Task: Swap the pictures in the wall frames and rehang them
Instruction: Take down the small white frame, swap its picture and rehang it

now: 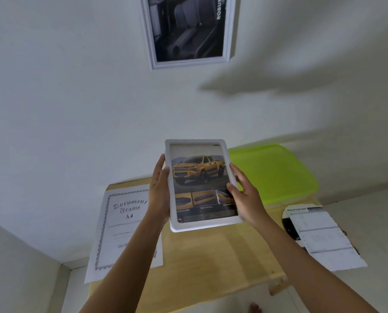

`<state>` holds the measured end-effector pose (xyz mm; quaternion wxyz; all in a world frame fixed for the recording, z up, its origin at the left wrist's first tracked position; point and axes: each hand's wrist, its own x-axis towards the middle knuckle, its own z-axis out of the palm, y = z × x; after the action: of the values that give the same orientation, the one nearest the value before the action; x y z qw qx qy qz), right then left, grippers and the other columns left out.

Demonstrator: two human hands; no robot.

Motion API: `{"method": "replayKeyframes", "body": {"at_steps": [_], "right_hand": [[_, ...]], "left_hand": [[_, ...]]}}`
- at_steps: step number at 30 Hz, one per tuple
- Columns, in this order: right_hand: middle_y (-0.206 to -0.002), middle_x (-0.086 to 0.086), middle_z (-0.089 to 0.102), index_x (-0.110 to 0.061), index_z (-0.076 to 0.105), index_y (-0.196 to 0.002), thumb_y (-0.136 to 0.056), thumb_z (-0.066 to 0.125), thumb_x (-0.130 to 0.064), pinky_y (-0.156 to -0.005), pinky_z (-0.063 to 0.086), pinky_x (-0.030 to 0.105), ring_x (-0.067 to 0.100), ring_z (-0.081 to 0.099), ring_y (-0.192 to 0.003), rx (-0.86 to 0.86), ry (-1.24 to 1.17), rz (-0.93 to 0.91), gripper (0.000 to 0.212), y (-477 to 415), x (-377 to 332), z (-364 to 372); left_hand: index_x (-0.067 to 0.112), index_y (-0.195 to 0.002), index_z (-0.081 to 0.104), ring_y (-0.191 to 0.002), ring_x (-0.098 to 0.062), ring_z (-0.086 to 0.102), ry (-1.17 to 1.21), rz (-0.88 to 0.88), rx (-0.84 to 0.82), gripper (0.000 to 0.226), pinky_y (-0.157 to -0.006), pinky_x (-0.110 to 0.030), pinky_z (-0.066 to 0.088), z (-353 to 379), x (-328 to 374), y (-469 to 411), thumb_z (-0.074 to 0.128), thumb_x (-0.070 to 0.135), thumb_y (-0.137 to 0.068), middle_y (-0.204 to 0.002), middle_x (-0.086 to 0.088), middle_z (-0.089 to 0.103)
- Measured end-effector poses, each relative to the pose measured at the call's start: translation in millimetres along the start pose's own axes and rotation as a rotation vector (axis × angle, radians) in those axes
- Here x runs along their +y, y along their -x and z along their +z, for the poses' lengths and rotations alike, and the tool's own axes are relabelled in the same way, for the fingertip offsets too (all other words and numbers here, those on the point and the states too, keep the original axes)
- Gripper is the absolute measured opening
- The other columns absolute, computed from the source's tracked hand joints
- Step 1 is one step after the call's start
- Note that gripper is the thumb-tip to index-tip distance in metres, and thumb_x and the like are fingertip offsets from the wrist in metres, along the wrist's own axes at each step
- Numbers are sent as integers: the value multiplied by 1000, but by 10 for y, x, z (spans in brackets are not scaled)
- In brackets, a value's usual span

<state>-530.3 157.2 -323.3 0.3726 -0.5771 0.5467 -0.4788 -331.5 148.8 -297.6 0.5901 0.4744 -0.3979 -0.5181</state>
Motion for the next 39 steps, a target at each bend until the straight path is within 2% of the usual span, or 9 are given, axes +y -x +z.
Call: {"method": "replayKeyframes", "body": {"at_steps": [2,5,8,10,12,19,25,32,39], "right_hand": [[-124,-10,49,-16,41,-136,-93,43,4,-75,39,-1,-5,52,-112,61,-161,9,48,-253,-104,-209],[-107,4,51,-6,40,-136,-89,39,15,-62,46,6,-11,60,-74,144,-326,-34,52,-655,-297,-632],[-108,3,45,-3,37,-136,-86,38,19,-60,47,4,-16,57,-67,234,-368,-131,55,-1075,-494,-1144],[-112,4,46,-6,38,-136,-87,39,18,-66,51,9,-17,57,-73,282,-341,-205,55,-1354,-635,-1458],[-112,6,49,-12,40,-137,-88,41,14,-67,54,14,-11,61,-78,283,-315,-266,55,-1633,-784,-1752],[-117,6,53,-25,43,-134,-92,43,5,-61,53,14,-2,66,-82,307,-285,-546,51,-2564,-1647,-2531],[-130,3,52,-32,43,-133,-92,47,2,-81,57,32,18,58,-111,372,-300,-755,54,-3226,-2380,-2886],[-130,7,52,-27,42,-135,-92,47,-3,-87,54,47,24,56,-114,369,-302,-802,50,-3697,-2761,-3013],[-136,8,49,-26,41,-137,-88,48,-12,-96,47,50,25,48,-125,373,-286,-851,51,-3918,-2882,-3073]], "left_hand": [[30,-140,35,-97,-18,66,-41,53,-47,41,-71,-28,58,309,117,-193,35,27,-100,-125,-2,58],[27,-147,18,-97,5,57,-215,193,-111,48,-71,-3,45,881,322,-441,31,27,-100,-126,8,51],[32,-146,13,-59,-10,56,-490,372,-49,51,-55,-14,45,1461,430,-687,31,35,-99,-71,0,60],[38,-145,14,-55,-29,60,-538,425,-7,50,-55,-38,52,1812,502,-857,32,38,-98,-64,-16,62],[39,-145,15,-60,-32,64,-515,475,17,50,-59,-48,53,2152,621,-1046,33,39,-98,-69,-17,66],[51,-134,18,-84,-17,68,-239,668,-37,42,-74,-39,59,3119,1593,-1657,34,36,-98,-101,-1,64],[41,-143,16,-78,-10,67,-273,889,33,48,-71,-31,59,3554,2472,-2007,33,38,-98,-90,10,63],[44,-144,1,-57,-14,58,-741,960,354,52,-47,-29,46,3739,2904,-2300,17,51,-95,-68,-2,61],[43,-144,5,-67,-16,66,-522,1062,193,52,-64,-37,59,3818,3050,-2470,24,47,-95,-80,-6,67]]}}
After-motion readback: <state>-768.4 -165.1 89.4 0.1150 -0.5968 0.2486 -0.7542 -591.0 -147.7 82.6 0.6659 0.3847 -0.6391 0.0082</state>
